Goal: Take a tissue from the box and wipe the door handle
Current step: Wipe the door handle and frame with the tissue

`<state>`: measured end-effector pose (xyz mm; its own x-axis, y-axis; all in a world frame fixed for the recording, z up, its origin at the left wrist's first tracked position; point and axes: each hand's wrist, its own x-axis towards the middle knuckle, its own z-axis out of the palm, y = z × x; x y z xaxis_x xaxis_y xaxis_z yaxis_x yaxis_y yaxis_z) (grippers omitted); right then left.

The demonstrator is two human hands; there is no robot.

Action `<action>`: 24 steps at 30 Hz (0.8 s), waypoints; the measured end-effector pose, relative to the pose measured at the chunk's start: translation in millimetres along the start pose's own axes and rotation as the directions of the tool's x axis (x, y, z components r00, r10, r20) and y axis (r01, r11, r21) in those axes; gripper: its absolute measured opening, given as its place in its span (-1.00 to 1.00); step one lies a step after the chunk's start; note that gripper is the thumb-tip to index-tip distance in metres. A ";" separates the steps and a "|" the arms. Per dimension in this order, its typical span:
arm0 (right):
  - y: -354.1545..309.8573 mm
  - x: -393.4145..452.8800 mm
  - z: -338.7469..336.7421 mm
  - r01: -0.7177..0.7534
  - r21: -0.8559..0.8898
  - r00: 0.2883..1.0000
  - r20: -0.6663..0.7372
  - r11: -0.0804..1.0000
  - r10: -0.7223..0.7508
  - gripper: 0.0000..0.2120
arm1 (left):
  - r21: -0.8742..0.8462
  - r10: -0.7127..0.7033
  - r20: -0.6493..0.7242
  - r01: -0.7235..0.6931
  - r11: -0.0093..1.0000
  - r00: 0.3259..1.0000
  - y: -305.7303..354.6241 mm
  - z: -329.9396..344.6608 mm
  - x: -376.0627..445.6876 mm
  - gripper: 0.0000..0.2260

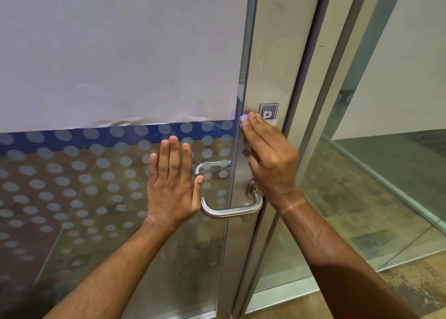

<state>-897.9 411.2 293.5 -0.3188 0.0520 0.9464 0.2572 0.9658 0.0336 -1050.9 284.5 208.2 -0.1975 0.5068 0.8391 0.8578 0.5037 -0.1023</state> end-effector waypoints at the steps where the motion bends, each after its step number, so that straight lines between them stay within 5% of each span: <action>1: 0.5 -1.7 0.9 0.012 -0.009 1.000 -0.001 1.000 -0.012 -0.64 | 0.000 0.001 -0.002 -0.001 1.000 1.000 -0.2 0.0 -0.4 -0.15; 8: -0.1 11.7 0.1 -0.080 -0.017 0.994 -0.076 0.997 0.079 -0.78 | 0.013 -0.001 -0.006 0.001 1.000 1.000 -0.4 0.1 -0.1 -0.12; 16: -5.5 5.6 -5.0 -0.093 -0.043 0.996 0.006 0.995 0.093 -0.78 | 0.015 0.000 0.009 0.000 1.000 1.000 -0.2 -1.1 0.0 -0.13; 24: -8.7 0.0 -5.1 -0.014 -0.096 1.000 0.024 0.995 0.016 -0.76 | 0.010 0.000 0.023 0.000 1.000 1.000 -0.3 -1.3 -0.5 -0.14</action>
<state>-895.5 401.5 294.8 -0.3362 0.0736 0.9389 0.3480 0.9361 0.0512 -1050.5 283.2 208.5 -0.2085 0.5230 0.8264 0.8530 0.5106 -0.1080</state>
